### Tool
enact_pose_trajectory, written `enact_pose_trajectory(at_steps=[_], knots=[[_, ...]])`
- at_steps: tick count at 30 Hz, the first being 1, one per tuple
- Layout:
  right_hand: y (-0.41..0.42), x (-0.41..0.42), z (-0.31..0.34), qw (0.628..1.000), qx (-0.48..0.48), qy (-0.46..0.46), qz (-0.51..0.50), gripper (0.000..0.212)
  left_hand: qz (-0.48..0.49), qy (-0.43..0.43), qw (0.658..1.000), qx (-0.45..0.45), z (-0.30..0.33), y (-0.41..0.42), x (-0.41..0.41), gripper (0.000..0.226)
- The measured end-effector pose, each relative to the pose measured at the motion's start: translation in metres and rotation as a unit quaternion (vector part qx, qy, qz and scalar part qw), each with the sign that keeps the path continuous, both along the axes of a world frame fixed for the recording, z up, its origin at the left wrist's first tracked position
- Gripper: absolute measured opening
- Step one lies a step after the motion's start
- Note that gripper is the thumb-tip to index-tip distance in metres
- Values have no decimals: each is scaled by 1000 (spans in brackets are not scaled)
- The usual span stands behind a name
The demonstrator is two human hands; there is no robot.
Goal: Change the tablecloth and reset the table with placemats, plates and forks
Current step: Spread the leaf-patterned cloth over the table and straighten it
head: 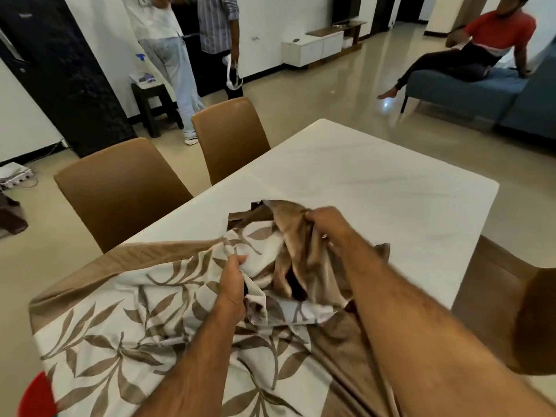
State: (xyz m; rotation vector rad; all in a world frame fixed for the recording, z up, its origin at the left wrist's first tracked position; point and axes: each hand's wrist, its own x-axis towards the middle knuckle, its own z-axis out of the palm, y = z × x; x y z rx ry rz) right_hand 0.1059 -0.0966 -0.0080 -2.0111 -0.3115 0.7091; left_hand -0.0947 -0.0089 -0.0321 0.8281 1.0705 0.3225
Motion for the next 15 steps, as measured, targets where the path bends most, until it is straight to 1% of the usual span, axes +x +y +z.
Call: enact_pose_trajectory(at_steps=[1, 3, 4, 6, 7, 9, 10, 11, 12, 13, 14, 15], knots=[[4, 14, 16, 999, 25, -22, -38, 19, 2, 17, 1000, 13, 1, 3, 2, 32], [11, 38, 47, 985, 57, -125, -106, 26, 10, 33, 997, 66, 4, 10, 7, 38], [12, 46, 60, 974, 75, -168, -134, 29, 28, 32, 995, 89, 7, 13, 10, 36], [12, 55, 84, 955, 100, -215, -177, 34, 72, 10, 992, 99, 25, 15, 16, 22], [11, 58, 90, 949, 103, -228, -189, 38, 97, -4, 991, 96, 31, 19, 19, 19], [8, 62, 94, 955, 72, -241, -155, 44, 106, -22, 988, 109, 40, 24, 24, 19], [8, 60, 95, 962, 59, -241, -114, 45, 76, -14, 989, 127, 45, 23, 25, 21], [11, 56, 97, 967, 58, -238, -69, 42, 23, 0, 990, 138, 47, 21, 26, 23], [16, 50, 100, 970, 76, -227, -35, 38, -58, 11, 987, 149, 44, 17, 27, 27], [24, 42, 104, 971, 104, -215, -12, 33, -151, 20, 975, 164, 42, 11, 28, 32], [31, 34, 110, 971, 132, -201, 4, 28, -256, 33, 947, 190, 40, 1, 27, 30], [38, 28, 113, 969, 153, -193, 12, 25, -343, 49, 911, 224, 37, -9, 27, 24]])
